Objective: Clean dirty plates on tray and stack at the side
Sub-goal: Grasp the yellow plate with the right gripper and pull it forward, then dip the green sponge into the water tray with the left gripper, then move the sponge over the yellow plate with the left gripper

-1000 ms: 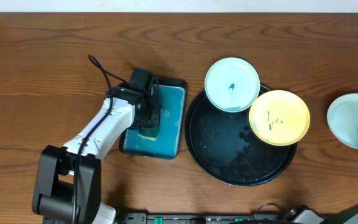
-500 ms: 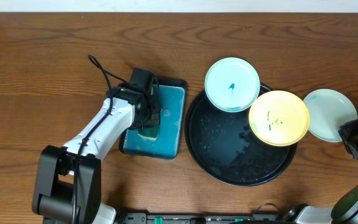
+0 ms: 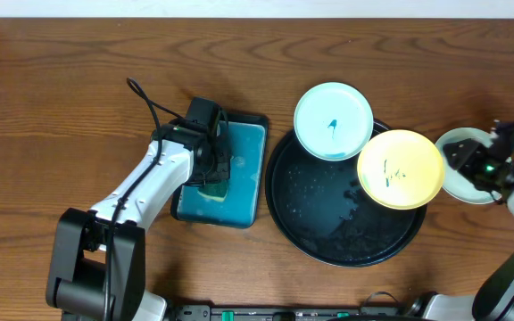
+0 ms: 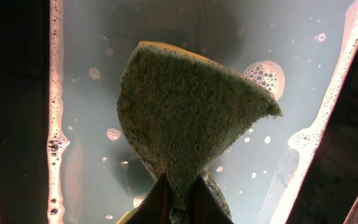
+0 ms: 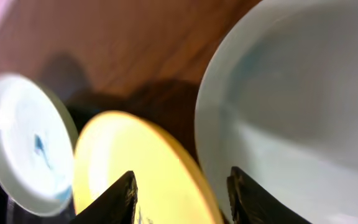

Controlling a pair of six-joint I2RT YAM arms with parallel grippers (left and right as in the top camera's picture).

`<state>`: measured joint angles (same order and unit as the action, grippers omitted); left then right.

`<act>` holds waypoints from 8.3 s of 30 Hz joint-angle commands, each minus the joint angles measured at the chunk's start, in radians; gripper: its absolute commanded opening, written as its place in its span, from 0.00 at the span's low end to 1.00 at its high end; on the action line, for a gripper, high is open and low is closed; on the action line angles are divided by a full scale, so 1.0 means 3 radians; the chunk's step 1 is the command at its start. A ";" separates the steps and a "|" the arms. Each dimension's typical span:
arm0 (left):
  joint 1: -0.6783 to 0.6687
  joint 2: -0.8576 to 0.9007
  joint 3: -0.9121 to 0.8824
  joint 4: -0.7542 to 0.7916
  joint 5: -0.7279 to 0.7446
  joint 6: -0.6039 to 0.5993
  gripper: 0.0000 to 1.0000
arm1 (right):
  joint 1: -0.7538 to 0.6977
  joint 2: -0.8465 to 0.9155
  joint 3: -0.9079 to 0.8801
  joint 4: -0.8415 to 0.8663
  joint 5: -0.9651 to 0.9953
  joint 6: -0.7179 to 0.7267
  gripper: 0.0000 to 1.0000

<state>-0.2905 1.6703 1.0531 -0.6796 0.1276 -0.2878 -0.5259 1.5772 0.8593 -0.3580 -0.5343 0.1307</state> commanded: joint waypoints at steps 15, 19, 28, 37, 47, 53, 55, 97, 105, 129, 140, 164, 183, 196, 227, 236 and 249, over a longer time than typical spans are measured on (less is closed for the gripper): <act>0.0014 -0.0005 -0.0014 -0.0003 -0.0029 -0.0018 0.08 | 0.0360 0.0135 0.0008 -0.0251 0.0918 -0.0189 0.21; 0.0014 -0.0006 -0.0014 -0.0001 -0.0029 -0.0018 0.07 | 0.0362 0.0142 0.0006 -0.0272 0.0905 -0.0163 0.16; 0.0014 -0.0005 -0.0014 -0.0001 -0.0029 -0.0018 0.08 | 0.0361 0.0140 0.0009 -0.0474 0.0793 -0.0164 0.01; 0.0014 -0.0006 -0.0014 0.0000 -0.0029 -0.0017 0.08 | 0.0362 -0.0295 0.0137 -0.0874 0.0567 -0.0165 0.01; 0.0014 -0.0006 -0.0014 0.0000 -0.0029 -0.0018 0.08 | 0.0928 -0.0642 0.0062 -0.1395 0.0224 -0.0167 0.01; 0.0014 -0.0006 -0.0014 0.0000 -0.0029 -0.0018 0.08 | 0.1377 -0.0554 -0.0148 -0.1391 0.0402 -0.0164 0.01; 0.0014 -0.0006 -0.0014 -0.0001 -0.0029 -0.0018 0.08 | 0.1508 -0.0549 -0.0256 -0.1307 0.0490 -0.0051 0.01; -0.0228 0.0388 0.0008 0.0340 -0.0229 0.0056 0.07 | 0.1846 -0.0549 -0.1067 -0.0165 0.0881 0.0687 0.01; -0.0228 0.0429 0.0052 0.0338 -0.0217 -0.0090 0.08 | 0.1846 -0.0549 -0.1067 -0.0181 0.0881 0.0685 0.01; -0.0168 0.0154 -0.0013 0.0366 -0.0315 -0.0093 0.07 | 0.1846 -0.0549 -0.1067 -0.0179 0.0882 0.0685 0.01; -0.0167 0.0347 0.0036 0.0388 -0.0303 -0.0103 0.07 | 0.1846 -0.0549 -0.1067 -0.0181 0.0882 0.0684 0.01; 0.0894 -0.0544 0.0039 0.0148 0.2534 0.1732 0.08 | 0.1846 -0.0549 -0.1067 -0.0233 0.0882 0.0684 0.01; 0.1438 -0.0542 -0.0033 0.0058 0.3304 0.2031 0.07 | 0.1846 -0.0549 -0.1066 -0.0230 0.0884 0.0684 0.01; 0.1438 -0.0542 -0.0033 0.0058 0.3304 0.2029 0.07 | 0.1846 -0.0549 -0.1067 -0.0229 0.0884 0.0684 0.01; 0.1438 -0.0542 -0.0033 0.0060 0.3304 0.2029 0.07 | 0.1846 -0.0549 -0.1066 -0.0228 0.0885 0.0684 0.01; 0.1437 -0.0542 -0.0033 0.0060 0.3304 0.2026 0.07 | 0.1846 -0.0549 -0.1066 -0.0226 0.0896 0.0685 0.01; 0.0543 -0.0544 0.0072 0.0104 -0.0069 0.0319 0.08 | 0.1846 -0.0549 -0.1067 -0.0211 0.0896 0.0685 0.01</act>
<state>-0.0509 1.5200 1.0531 -0.6476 0.4725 -0.0128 0.0189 1.4071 0.5476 -0.4103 -0.2985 0.3264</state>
